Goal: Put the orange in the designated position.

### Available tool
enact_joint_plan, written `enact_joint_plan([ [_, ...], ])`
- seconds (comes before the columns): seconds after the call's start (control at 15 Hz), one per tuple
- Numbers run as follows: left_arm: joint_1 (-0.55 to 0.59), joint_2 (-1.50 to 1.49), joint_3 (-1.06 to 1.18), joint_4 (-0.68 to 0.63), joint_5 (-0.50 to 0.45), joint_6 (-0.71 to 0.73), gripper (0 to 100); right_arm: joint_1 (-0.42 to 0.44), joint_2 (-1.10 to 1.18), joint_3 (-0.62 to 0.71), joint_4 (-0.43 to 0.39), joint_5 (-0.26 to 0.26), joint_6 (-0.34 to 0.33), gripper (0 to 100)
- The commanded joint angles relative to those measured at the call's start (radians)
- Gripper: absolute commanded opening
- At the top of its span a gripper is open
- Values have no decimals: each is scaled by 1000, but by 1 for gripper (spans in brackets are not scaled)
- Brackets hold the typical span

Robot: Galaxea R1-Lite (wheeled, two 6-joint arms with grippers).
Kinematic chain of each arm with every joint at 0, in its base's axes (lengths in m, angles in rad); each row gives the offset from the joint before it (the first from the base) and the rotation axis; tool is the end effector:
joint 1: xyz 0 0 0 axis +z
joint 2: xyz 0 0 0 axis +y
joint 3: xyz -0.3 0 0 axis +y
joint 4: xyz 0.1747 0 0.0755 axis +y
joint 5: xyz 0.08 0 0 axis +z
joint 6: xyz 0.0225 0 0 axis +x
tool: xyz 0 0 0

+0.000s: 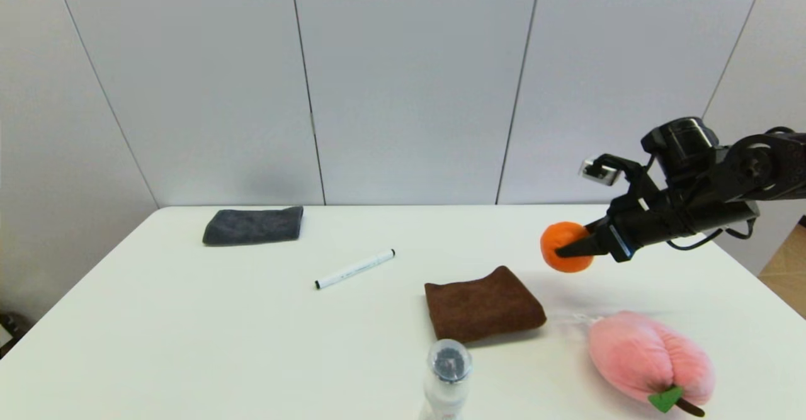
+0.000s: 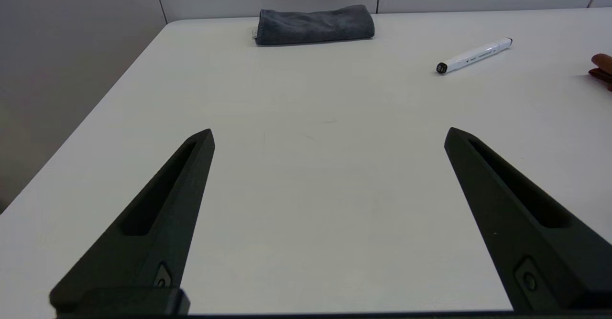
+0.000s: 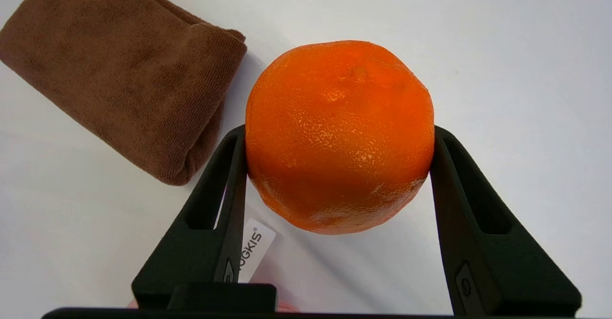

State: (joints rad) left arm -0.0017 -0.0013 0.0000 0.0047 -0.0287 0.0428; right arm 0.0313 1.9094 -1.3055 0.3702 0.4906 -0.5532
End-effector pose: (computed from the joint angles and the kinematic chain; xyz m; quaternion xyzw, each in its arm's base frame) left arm -0.0229 -0.0006 0.0750 0.0214 0.0014 -0.0152 0.9997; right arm 0.3419 0.0213 0.1633 -0.1307 0.3761 0.3438 0.8504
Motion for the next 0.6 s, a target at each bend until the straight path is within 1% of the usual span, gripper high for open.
enact_joint_plan([
  [0.07, 0, 1, 0, 0, 0, 0, 100, -1, 7, 15, 6, 3, -21, 0],
  [0.6, 0, 0, 0, 0, 0, 0, 100, 7, 20, 83, 3, 3, -56, 0],
])
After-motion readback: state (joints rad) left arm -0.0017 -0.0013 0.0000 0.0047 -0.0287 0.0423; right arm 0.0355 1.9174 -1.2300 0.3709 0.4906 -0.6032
